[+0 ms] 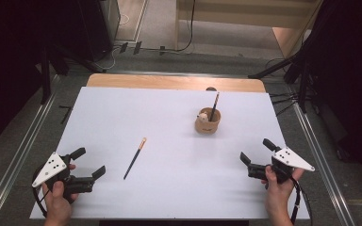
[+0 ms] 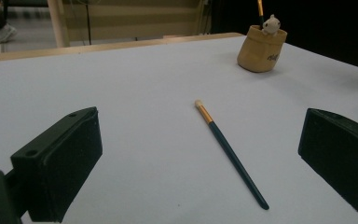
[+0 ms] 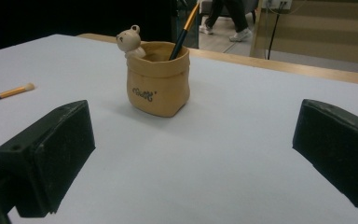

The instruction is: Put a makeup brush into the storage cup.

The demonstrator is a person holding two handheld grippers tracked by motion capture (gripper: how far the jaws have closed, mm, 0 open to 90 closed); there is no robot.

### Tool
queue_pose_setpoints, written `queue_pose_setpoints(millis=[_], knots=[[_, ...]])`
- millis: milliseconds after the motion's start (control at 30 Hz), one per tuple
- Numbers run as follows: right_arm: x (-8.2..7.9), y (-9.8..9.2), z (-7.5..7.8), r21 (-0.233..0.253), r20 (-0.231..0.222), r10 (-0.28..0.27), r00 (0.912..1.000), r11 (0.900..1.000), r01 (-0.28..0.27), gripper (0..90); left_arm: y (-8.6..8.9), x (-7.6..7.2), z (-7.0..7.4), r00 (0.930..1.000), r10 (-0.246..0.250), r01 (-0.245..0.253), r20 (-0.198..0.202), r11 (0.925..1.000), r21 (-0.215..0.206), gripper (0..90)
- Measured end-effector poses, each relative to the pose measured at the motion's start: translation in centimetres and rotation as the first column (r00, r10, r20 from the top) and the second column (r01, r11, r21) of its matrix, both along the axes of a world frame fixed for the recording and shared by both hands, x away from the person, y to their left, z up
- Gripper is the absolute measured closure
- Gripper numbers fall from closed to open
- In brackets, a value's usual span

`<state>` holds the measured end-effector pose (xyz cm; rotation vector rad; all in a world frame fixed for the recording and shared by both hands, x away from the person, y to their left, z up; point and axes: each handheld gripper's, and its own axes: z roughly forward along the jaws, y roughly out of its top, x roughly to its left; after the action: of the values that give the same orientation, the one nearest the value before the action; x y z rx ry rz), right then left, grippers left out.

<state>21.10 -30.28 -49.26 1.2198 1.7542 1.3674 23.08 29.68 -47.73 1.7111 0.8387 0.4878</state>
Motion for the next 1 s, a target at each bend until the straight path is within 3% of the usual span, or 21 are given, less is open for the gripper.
queue_pose_setpoints(millis=[800,1000], knots=[[-3.5,-2.5,-1.0,-0.015,-0.024,-0.034,0.9991,0.999,0.034,0.0,0.1,-0.1,0.1,1.0,0.006,-0.006,0.004,1.0,-0.001,0.0],[-4.6,-3.8,-1.2,-0.002,-0.032,-0.067,0.9973,0.998,0.067,0.0,0.1,-0.1,0.1,0.9999,0.008,-0.008,0.007,1.0,-0.004,0.0]])
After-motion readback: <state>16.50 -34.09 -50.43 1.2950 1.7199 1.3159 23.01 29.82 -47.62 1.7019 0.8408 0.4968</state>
